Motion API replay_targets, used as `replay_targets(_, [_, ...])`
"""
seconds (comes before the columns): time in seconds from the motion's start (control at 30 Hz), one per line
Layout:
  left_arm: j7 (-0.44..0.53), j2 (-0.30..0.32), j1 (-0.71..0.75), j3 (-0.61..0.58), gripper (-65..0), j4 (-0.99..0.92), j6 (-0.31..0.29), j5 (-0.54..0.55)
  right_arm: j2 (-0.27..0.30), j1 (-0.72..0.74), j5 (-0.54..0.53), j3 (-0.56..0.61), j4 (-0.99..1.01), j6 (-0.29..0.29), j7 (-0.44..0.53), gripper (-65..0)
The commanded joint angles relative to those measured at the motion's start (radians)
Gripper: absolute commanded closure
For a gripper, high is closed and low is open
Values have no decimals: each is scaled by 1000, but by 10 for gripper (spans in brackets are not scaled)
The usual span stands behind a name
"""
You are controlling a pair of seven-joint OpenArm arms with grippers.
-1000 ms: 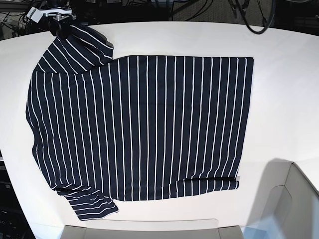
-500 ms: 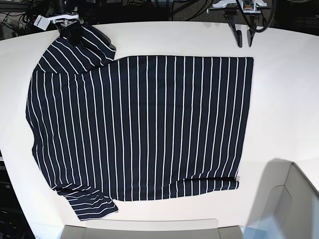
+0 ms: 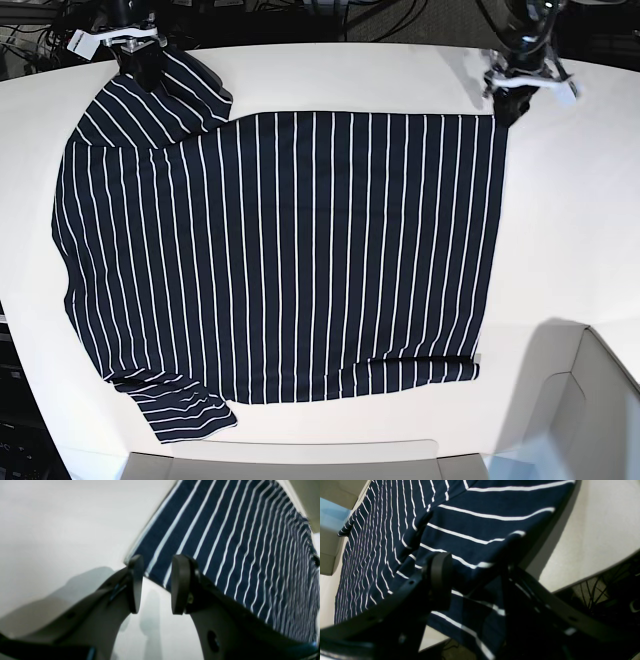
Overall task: Fold the T-shirt properly
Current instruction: 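Lower both grippers and pinch the shirt's shoulder corners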
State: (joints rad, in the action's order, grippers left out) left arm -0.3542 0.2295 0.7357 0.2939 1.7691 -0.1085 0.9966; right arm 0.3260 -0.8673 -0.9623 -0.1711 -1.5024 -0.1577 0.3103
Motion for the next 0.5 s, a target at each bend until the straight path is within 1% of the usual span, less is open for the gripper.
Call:
replay_targets(0.0, [-10,-3,-3,28,-201,2,-7,12,6,-17,4,-3,1,20,-30,-272])
replay_targets(0.13, [-122,-12,-71,89,-201,-58,-9,6,8,-17,4,-3,1,20,-32,-272])
replay_targets(0.33, [-248,-6,-137,84,-202,-140,-12,6,8,-14,4,-3,-4,20,-32,-272])
replay_targets(0.47, [-274,-11,-150,83,-202,-140,-12,6,8,-14,6,-3,-4,20,-32,-272])
